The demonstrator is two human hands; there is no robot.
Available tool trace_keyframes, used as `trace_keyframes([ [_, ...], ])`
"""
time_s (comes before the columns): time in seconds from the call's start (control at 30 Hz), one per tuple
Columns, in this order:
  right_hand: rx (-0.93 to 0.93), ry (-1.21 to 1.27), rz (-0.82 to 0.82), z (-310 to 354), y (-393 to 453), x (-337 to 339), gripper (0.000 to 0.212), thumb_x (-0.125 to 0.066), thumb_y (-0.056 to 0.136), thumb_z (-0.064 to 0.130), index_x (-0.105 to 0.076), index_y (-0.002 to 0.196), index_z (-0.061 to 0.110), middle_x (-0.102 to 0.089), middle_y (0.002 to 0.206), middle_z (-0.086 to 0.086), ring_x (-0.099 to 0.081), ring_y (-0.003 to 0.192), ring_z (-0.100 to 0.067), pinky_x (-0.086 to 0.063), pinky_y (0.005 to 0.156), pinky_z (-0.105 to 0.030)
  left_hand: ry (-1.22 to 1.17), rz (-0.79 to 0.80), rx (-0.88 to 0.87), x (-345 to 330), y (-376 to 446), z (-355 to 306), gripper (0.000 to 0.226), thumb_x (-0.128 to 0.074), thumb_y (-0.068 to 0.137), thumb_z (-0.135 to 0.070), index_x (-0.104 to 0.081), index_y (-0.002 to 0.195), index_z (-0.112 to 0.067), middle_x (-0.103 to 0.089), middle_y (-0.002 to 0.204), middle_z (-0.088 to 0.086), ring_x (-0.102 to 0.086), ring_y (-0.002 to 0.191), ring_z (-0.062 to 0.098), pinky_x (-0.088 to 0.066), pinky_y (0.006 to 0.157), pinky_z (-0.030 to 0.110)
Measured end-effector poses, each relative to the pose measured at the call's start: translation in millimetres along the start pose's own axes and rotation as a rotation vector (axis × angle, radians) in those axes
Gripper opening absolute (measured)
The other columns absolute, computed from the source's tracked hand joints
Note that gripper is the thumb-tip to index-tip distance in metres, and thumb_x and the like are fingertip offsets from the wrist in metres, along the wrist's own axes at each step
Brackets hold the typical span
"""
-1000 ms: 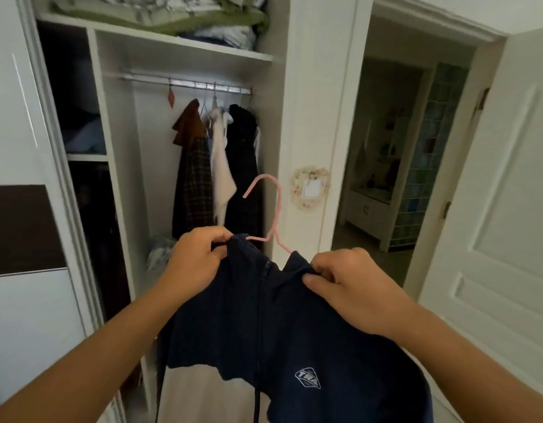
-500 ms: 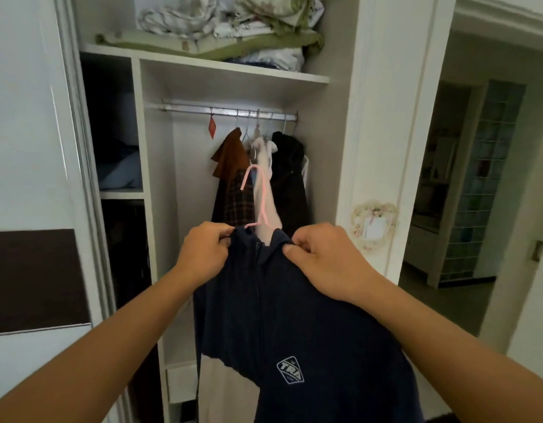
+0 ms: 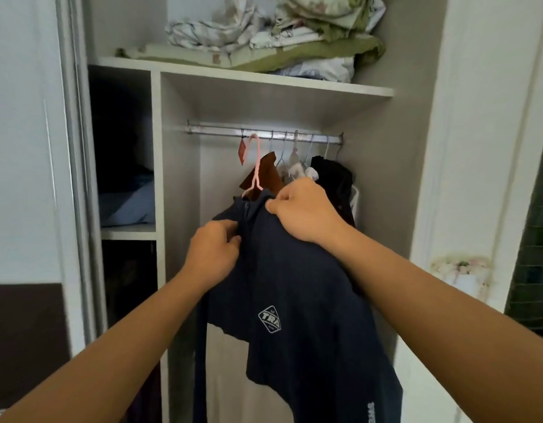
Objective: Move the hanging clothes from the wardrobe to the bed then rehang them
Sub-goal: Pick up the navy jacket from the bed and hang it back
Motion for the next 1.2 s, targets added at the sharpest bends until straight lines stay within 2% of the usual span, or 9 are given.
trace_keyframes([
  [0.13,-0.065,0.016,-0.075,-5.0,66.8,-24.8,0.043,-0.059,0.086,0.006,-0.034,0.051,0.010,-0.034,0.047,-0.001,-0.035,0.046,-0.014,-0.030,0.046,-0.027,-0.036,-0.025,-0.026,3.2,47.3,15.3,0.023,-0.052,0.094,-0.008,-0.071,0.106,-0.013,-0.072,0.098,0.004,-0.065,0.092,0.021,-0.053,0.086,0.041],
  [0.27,-0.149,-0.047,-0.149,-15.3,126.8,-42.5,0.040,-0.060,0.086,0.011,-0.035,0.053,0.011,-0.038,0.052,-0.003,-0.038,0.049,-0.016,-0.027,0.044,-0.027,-0.097,-0.070,-0.032,5.1,87.4,35.5,0.020,-0.053,0.096,-0.015,-0.072,0.103,-0.014,-0.072,0.096,0.003,-0.065,0.091,0.021,-0.051,0.081,0.035],
  [0.37,-0.186,-0.057,-0.170,-20.3,164.4,-51.3,0.035,-0.059,0.087,0.012,-0.039,0.058,0.010,-0.042,0.058,-0.004,-0.040,0.052,-0.016,-0.026,0.045,-0.028,-0.163,-0.106,-0.006,2.7,114.1,48.2,0.023,-0.052,0.097,-0.021,-0.072,0.104,-0.015,-0.072,0.098,0.004,-0.064,0.092,0.023,-0.051,0.082,0.039],
  [0.53,-0.190,-0.110,-0.214,-24.1,218.1,-63.5,0.040,-0.060,0.088,0.013,-0.035,0.056,0.010,-0.037,0.058,-0.005,-0.035,0.053,-0.018,-0.023,0.044,-0.026,-0.232,-0.126,-0.021,-6.1,150.0,53.2,0.032,-0.047,0.100,-0.025,-0.068,0.088,-0.005,-0.068,0.077,0.008,-0.062,0.072,0.022,-0.050,0.067,0.041],
  [0.63,-0.205,-0.130,-0.237,-32.3,245.3,-67.6,0.039,-0.058,0.088,0.011,-0.034,0.057,0.011,-0.038,0.059,-0.004,-0.036,0.053,-0.016,-0.023,0.042,-0.025,-0.235,-0.132,-0.033,-14.2,170.2,58.0,0.034,-0.045,0.100,-0.026,-0.064,0.080,-0.007,-0.061,0.067,0.006,-0.059,0.065,0.021,-0.047,0.061,0.038],
  [0.77,-0.202,-0.168,-0.250,-48.0,276.2,-70.0,0.032,-0.055,0.092,0.011,-0.040,0.064,0.010,-0.044,0.067,-0.003,-0.048,0.072,-0.022,-0.030,0.047,-0.027,-0.252,-0.116,-0.013,-30.2,193.8,68.2,0.033,-0.045,0.100,-0.032,-0.068,0.087,-0.011,-0.064,0.070,0.004,-0.062,0.068,0.019,-0.049,0.066,0.036],
  [0.9,-0.182,-0.191,-0.263,-66.0,302.3,-71.5,0.027,-0.054,0.093,0.010,-0.041,0.069,0.011,-0.052,0.088,-0.010,-0.052,0.084,-0.025,-0.038,0.066,-0.029,-0.235,-0.102,0.033,-42.8,215.4,80.9,0.034,-0.046,0.100,-0.032,-0.067,0.089,-0.008,-0.065,0.075,0.008,-0.061,0.070,0.021,-0.046,0.063,0.034],
  [1.07,-0.189,-0.222,-0.273,-93.5,332.2,-73.1,0.028,-0.055,0.092,0.009,-0.042,0.068,0.008,-0.051,0.082,-0.009,-0.050,0.082,-0.022,-0.037,0.067,-0.026,-0.108,-0.140,0.067,-52.6,241.8,92.8,0.032,-0.046,0.101,-0.032,-0.067,0.093,-0.009,-0.065,0.082,0.004,-0.051,0.064,0.009,-0.035,0.053,0.026],
  [1.2,-0.201,-0.228,-0.264,-107.9,350.5,-77.2,0.035,-0.056,0.092,0.011,-0.036,0.064,0.012,-0.047,0.073,-0.006,-0.050,0.080,-0.022,-0.036,0.055,-0.027,-0.095,-0.142,0.071,-63.5,254.5,101.7,0.032,-0.047,0.099,-0.033,-0.067,0.087,-0.010,-0.066,0.080,0.004,-0.056,0.068,0.016,-0.042,0.061,0.030],
])
Point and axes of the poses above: each hand's wrist, its own y-axis towards the middle knuckle, its own x-axis out of the back of the hand, z = x × y, the point moved 7 cm from there along y, towards the middle knuckle
